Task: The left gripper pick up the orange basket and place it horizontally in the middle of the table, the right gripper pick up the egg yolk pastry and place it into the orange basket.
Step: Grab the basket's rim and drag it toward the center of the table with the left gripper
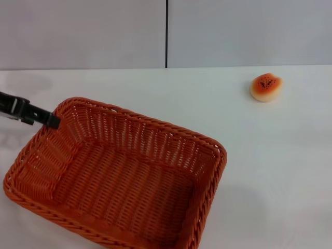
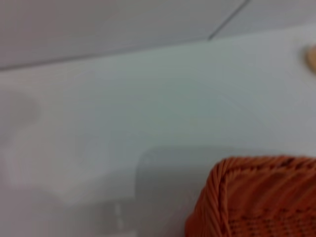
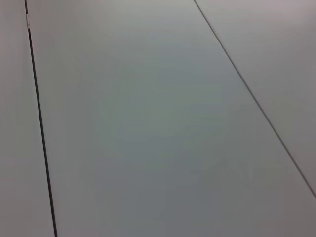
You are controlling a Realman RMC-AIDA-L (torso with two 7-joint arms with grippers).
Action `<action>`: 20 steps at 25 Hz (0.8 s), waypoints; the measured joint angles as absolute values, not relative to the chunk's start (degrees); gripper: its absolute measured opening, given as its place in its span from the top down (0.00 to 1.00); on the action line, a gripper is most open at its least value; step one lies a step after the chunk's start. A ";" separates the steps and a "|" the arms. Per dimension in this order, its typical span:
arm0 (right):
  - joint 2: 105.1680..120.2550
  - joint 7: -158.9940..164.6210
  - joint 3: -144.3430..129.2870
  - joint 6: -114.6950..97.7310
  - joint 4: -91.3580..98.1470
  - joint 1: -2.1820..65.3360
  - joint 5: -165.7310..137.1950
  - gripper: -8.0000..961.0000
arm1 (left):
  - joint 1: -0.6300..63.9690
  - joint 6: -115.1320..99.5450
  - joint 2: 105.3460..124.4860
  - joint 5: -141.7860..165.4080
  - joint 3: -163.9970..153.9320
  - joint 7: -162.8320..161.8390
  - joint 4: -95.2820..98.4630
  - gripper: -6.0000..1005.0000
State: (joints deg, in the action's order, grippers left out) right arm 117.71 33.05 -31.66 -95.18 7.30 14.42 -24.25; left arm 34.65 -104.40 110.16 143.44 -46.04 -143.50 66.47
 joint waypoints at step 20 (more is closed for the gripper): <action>117.59 33.14 -31.89 -94.10 7.29 14.15 -24.26 0.28 | 37.11 -101.52 114.15 153.15 -48.58 -143.41 62.60 0.28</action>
State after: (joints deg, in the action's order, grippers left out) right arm 117.59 33.14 -31.89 -94.10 7.29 14.15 -24.26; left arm 37.11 -101.52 114.15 153.15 -48.58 -143.41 62.60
